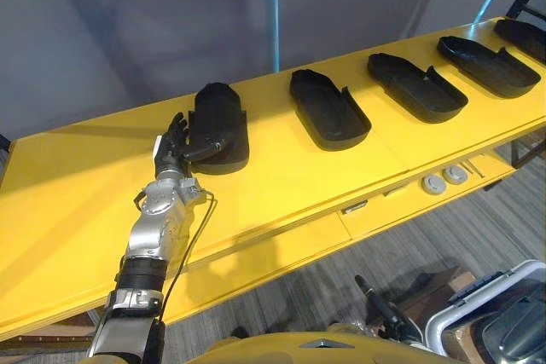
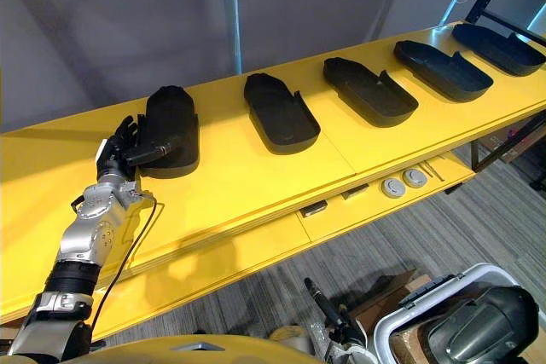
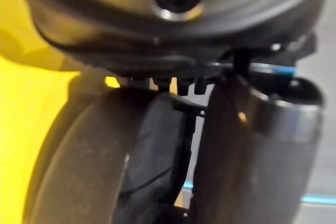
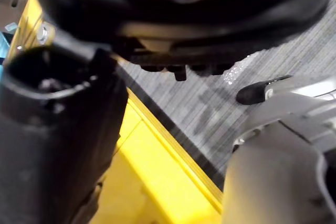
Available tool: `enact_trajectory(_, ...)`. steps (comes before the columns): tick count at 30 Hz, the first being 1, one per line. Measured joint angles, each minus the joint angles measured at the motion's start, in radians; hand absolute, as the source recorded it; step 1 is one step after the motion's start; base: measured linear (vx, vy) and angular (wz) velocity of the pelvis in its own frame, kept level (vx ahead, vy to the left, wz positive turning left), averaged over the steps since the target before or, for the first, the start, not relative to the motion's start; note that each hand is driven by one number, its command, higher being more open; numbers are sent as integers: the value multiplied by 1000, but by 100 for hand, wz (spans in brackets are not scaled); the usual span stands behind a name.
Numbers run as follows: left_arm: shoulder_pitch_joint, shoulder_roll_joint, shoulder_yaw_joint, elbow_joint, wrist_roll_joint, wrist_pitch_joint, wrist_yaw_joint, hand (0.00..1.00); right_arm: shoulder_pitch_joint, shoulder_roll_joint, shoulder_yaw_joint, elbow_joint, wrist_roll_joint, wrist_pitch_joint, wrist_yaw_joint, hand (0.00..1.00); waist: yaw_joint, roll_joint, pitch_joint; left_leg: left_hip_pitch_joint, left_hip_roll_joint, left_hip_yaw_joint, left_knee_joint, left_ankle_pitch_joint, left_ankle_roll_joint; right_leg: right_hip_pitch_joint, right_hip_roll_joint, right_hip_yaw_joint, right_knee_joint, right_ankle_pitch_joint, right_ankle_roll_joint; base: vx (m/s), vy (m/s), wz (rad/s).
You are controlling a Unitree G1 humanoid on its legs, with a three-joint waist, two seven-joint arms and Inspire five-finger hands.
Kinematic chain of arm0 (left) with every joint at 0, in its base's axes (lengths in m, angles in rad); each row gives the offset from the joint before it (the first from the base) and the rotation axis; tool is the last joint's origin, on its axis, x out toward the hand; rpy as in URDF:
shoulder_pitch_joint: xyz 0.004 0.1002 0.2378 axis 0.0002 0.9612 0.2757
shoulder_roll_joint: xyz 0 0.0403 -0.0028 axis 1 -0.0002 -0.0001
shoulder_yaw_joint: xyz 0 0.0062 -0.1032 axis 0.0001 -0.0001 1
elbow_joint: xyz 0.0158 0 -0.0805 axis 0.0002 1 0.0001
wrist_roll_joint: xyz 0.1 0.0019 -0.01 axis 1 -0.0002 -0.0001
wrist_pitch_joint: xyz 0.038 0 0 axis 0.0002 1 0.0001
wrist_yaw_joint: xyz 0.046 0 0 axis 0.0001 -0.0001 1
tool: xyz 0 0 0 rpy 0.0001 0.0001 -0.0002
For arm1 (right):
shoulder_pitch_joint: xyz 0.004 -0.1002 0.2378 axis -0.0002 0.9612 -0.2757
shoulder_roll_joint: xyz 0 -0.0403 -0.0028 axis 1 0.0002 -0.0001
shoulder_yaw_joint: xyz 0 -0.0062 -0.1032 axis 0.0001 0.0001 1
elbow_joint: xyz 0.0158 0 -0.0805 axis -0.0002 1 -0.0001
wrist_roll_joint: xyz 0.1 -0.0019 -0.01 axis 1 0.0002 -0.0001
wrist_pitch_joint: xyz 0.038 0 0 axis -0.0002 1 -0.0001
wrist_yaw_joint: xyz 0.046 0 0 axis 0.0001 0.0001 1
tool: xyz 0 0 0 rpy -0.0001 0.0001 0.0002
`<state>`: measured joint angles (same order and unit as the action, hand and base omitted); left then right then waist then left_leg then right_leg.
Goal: Walk over and take three plastic housings, then place them on the shelf
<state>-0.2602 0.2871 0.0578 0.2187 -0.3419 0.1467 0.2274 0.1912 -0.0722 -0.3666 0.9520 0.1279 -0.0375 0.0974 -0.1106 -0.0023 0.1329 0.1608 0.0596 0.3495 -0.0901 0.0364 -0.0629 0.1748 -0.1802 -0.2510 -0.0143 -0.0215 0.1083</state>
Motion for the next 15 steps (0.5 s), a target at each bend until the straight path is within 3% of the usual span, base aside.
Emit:
enact_trajectory(7,36,-15,0,-269,103,-156,139,100,26,6,-56,36,1,-4,-10,100,12,8,-12,-12,12,1,0,12,-6,-19,8,6,30,-5,-9,-10,-7,2)
enact_trajectory(15,88,-24,5,-404,158,-213,153,100,69,8,-55,43,-2,-6,-18,100,28,35,-63,-19,23,3,-1,19,-2,-29,10,9,34,-6,-10,-50,-3,-1)
